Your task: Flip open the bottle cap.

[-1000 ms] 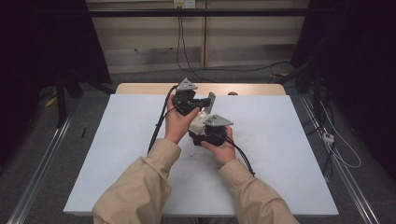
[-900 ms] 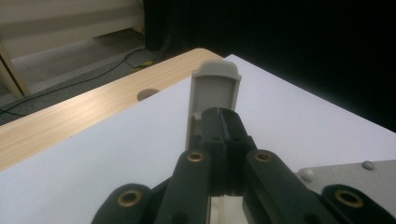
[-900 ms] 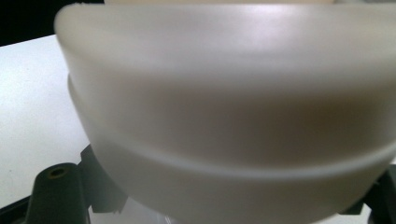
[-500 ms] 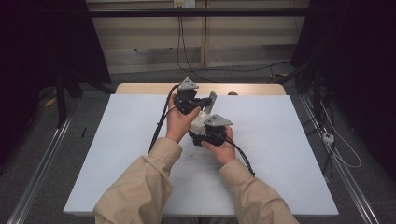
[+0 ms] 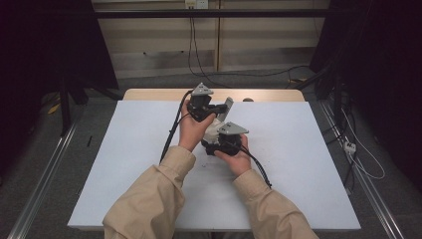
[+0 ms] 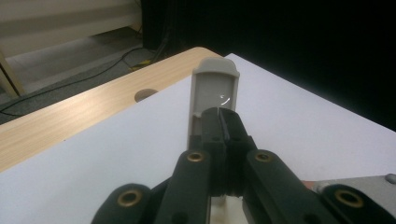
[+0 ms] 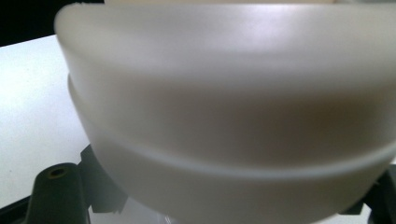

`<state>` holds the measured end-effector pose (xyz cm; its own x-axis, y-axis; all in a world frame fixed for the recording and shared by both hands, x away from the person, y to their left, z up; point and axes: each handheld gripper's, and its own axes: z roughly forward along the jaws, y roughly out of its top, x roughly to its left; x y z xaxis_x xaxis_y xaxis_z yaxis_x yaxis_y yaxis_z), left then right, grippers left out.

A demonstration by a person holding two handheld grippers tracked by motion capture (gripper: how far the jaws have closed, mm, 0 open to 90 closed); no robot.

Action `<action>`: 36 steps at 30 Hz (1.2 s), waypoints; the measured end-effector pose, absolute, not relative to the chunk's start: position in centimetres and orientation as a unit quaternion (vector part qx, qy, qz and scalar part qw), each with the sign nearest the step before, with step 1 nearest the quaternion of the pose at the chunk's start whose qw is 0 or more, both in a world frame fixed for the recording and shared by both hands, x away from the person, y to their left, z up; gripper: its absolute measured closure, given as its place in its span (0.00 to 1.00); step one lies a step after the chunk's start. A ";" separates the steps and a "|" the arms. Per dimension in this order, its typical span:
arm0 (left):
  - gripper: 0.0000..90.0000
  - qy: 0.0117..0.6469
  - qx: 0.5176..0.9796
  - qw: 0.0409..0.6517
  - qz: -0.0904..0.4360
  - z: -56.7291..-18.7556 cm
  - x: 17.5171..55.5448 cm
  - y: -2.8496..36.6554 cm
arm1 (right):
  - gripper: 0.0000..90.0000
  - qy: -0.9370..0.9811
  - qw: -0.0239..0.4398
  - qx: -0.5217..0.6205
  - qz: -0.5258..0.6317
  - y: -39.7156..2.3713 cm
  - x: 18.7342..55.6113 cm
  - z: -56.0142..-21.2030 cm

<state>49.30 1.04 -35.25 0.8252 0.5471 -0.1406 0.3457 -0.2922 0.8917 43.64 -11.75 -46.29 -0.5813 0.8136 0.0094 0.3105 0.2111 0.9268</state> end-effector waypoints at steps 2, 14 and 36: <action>1.00 0.279 0.799 0.524 0.096 -35.3 49.4 1.0 | 0.21 0.736 0.252 0.382 0.499 -11.8 43.6 -46.3; 1.00 0.280 0.801 0.521 0.093 -35.8 49.7 0.6 | 0.21 0.736 0.252 0.382 0.499 -11.7 43.6 -46.3; 1.00 0.276 0.806 0.517 0.085 -36.4 50.1 0.4 | 0.21 0.735 0.251 0.384 0.499 -11.8 43.6 -46.3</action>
<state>50.10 0.44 -36.38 0.8329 0.5328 -0.1497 0.3581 -0.3125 0.8799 43.64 -11.77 -46.29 -0.5790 0.8152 0.0132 0.3135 0.2076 0.9266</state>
